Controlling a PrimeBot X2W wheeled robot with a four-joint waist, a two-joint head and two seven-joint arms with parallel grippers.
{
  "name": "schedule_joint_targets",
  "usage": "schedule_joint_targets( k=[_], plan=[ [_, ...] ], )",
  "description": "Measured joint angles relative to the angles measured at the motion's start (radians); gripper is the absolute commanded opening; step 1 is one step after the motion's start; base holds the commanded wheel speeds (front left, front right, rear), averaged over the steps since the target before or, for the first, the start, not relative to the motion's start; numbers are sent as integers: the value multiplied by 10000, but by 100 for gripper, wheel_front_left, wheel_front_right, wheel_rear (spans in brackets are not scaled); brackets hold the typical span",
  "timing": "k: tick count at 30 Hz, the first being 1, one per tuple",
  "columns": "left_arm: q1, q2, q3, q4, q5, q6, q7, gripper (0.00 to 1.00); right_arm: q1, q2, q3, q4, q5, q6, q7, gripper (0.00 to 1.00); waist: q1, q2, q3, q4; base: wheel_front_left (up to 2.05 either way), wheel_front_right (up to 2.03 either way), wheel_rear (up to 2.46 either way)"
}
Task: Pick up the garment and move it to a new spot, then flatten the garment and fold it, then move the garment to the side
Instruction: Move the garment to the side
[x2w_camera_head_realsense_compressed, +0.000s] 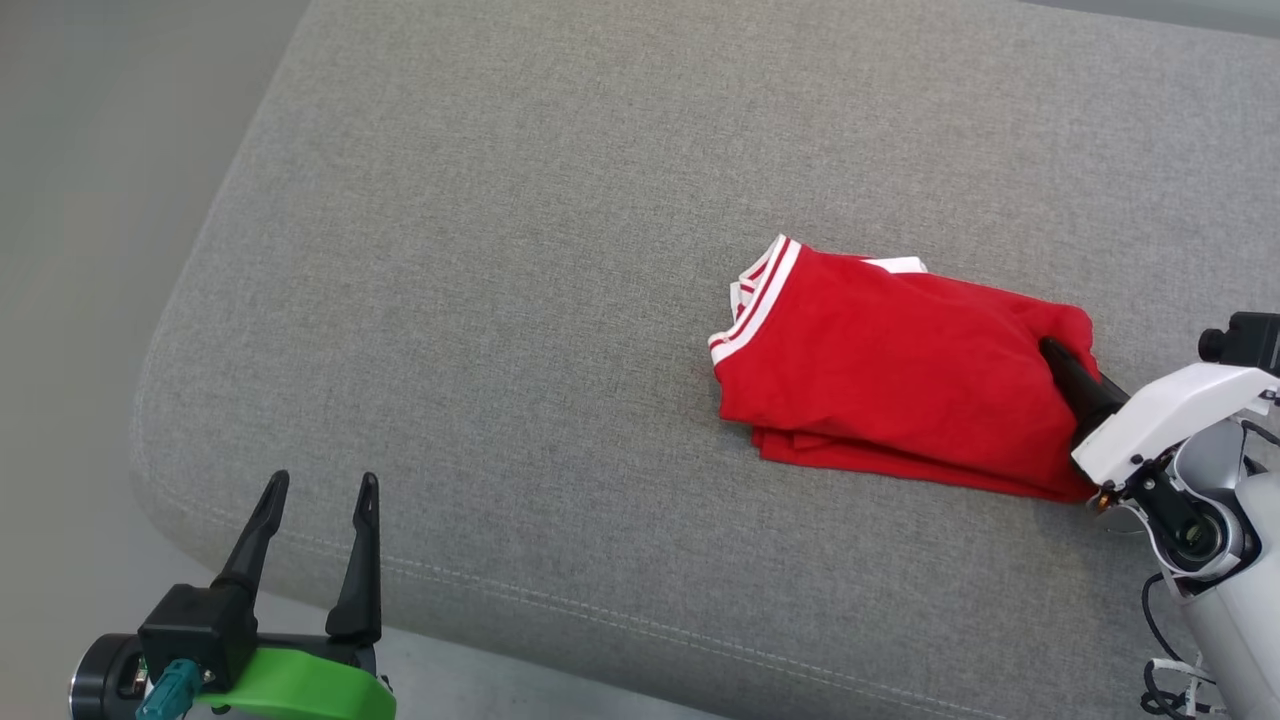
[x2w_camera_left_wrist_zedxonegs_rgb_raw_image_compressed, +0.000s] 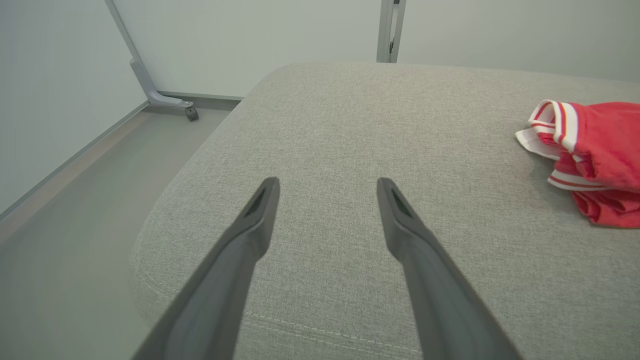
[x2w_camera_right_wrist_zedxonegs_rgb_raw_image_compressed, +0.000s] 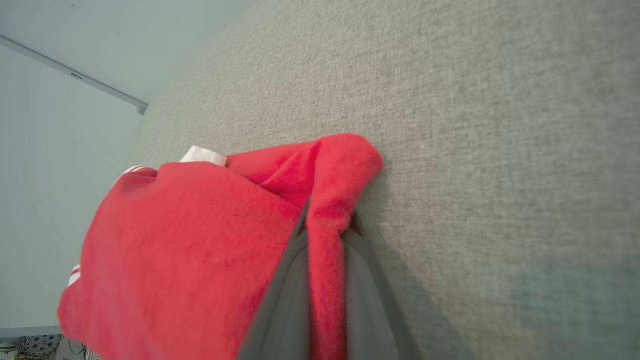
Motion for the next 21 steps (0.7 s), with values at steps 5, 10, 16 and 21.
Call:
schedule_joint_targets(
  k=[5, 10, 16, 21],
  plan=[
    [0, -48, 4, 56, 0, 0, 0, 100, -74, -42, 17, 111, 0, 150, 2, 0, 0, 0, -21, -8, 0, 0, 0],
    [0, -54, 8, 90, 0, 0, 0, 100, -411, -339, 27, 130, -42, 263, 44, 0, 0, 0, -63, -61, 0, 0, 0],
    [2, -50, 82, 96, 2, 2, 4, 100, -905, -832, -113, 98, -150, 267, 123, 0, 0, 0, -124, -163, 0, 0, 0],
    [4, -44, 167, -42, 29, 2, 29, 100, -1377, -1471, -441, 38, -207, 259, 357, 0, 0, 0, -45, -285, 0, 0, 0]
  ],
)
